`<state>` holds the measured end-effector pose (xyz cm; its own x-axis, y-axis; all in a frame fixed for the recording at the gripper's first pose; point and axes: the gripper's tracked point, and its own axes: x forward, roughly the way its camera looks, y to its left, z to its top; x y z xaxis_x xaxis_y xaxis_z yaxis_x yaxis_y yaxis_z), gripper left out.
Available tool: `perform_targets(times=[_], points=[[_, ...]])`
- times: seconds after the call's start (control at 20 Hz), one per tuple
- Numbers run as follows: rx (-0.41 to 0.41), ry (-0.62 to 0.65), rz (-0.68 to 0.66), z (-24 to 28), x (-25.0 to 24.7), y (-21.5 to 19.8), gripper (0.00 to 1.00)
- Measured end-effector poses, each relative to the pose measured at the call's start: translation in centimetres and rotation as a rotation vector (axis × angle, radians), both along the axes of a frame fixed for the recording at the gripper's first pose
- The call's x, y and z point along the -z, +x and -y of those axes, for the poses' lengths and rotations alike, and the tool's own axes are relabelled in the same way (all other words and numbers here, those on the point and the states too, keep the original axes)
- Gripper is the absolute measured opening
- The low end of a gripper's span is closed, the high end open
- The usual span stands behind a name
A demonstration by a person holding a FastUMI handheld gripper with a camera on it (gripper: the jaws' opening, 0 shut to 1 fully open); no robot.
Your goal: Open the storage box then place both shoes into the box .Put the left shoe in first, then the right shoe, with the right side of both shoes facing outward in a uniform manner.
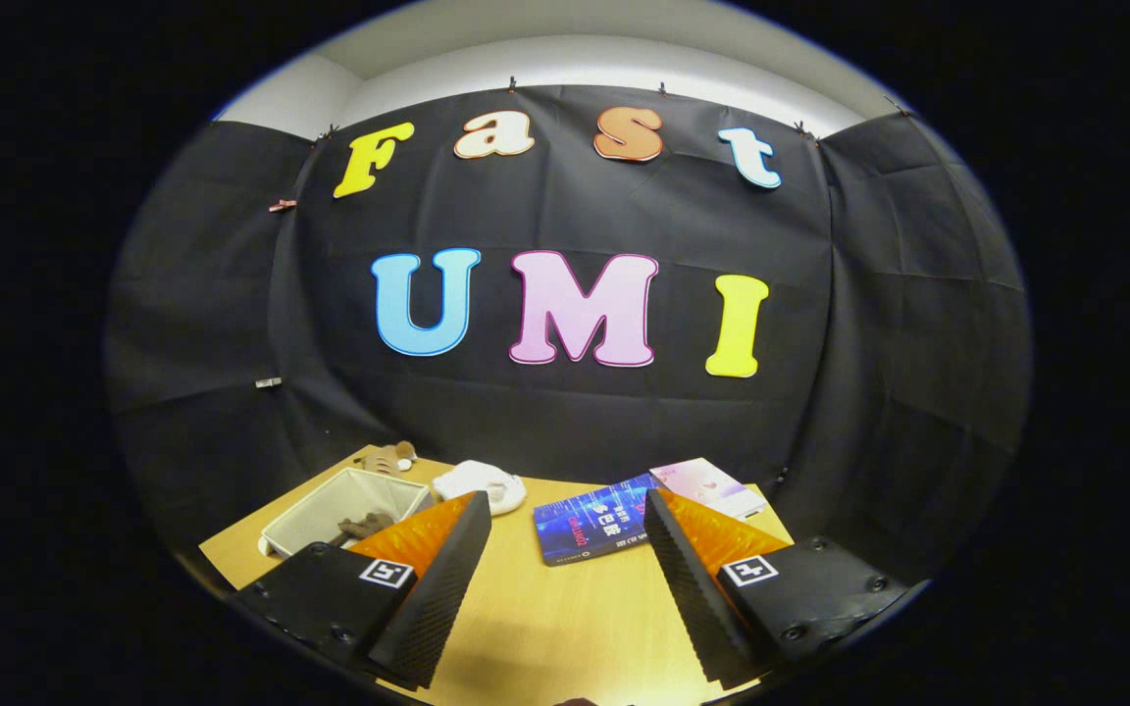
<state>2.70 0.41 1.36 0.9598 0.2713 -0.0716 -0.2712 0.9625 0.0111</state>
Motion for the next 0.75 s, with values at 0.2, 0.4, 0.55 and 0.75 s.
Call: perform_targets(times=[0.2,0.4,0.55,0.75], points=[[0.007,0.012,-0.001,3.2,1.0,1.2,0.98],[0.035,0.005,0.022,5.7,1.8,2.4,0.98],[0.032,-0.003,0.010,6.3,2.5,2.7,0.98],[0.013,-0.023,0.025,6.5,2.6,2.9,0.98]])
